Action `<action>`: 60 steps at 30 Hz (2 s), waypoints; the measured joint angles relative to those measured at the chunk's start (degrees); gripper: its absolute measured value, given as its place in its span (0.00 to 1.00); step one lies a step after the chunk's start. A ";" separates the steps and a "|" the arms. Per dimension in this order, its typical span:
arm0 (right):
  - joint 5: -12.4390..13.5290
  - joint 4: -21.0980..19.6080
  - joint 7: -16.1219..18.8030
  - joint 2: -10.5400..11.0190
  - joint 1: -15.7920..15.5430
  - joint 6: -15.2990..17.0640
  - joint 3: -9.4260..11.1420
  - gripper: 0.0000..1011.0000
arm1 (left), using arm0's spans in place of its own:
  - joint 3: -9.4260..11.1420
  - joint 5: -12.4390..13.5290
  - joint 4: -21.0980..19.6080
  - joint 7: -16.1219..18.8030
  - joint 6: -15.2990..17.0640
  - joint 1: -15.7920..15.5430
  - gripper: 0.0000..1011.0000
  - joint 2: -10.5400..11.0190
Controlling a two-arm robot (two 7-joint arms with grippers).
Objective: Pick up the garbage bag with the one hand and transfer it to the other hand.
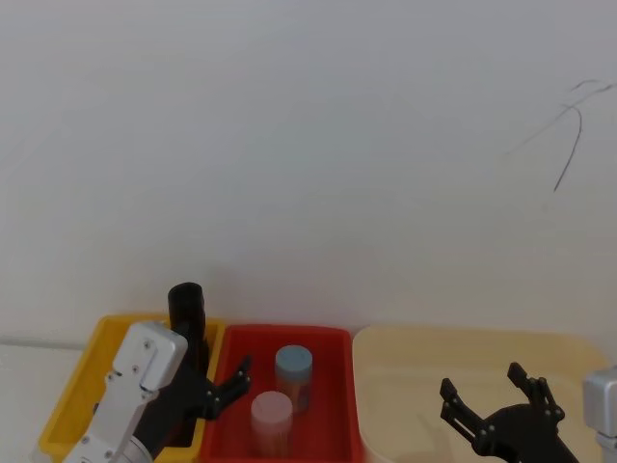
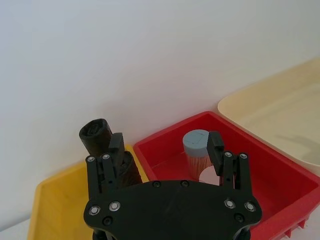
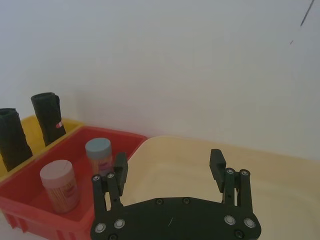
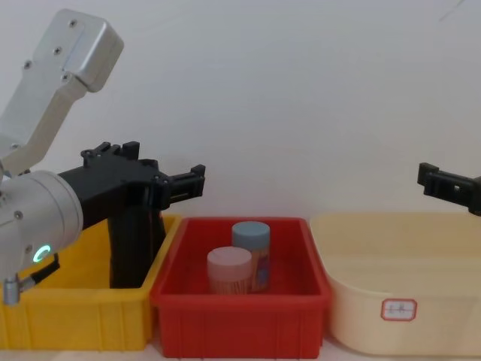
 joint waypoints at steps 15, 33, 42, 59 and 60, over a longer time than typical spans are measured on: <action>0.00 0.00 0.00 0.00 0.00 0.00 0.00 0.99 | 0.00 0.00 0.00 0.00 0.00 0.00 0.99 0.00; 0.00 0.00 0.00 0.00 0.00 0.00 0.00 0.99 | 0.00 0.00 0.00 0.00 0.00 0.00 0.99 0.00; 0.00 0.00 0.00 0.00 0.00 0.00 0.00 0.99 | 0.00 0.00 0.00 0.00 0.00 0.00 0.99 0.00; 0.00 0.00 0.00 0.00 0.00 0.00 0.00 0.99 | -0.04 0.00 -0.02 -0.02 0.00 0.02 0.99 0.01; 0.00 0.00 0.00 0.00 0.00 0.00 0.00 0.99 | -0.07 0.00 -0.06 -0.05 0.00 0.05 0.99 0.03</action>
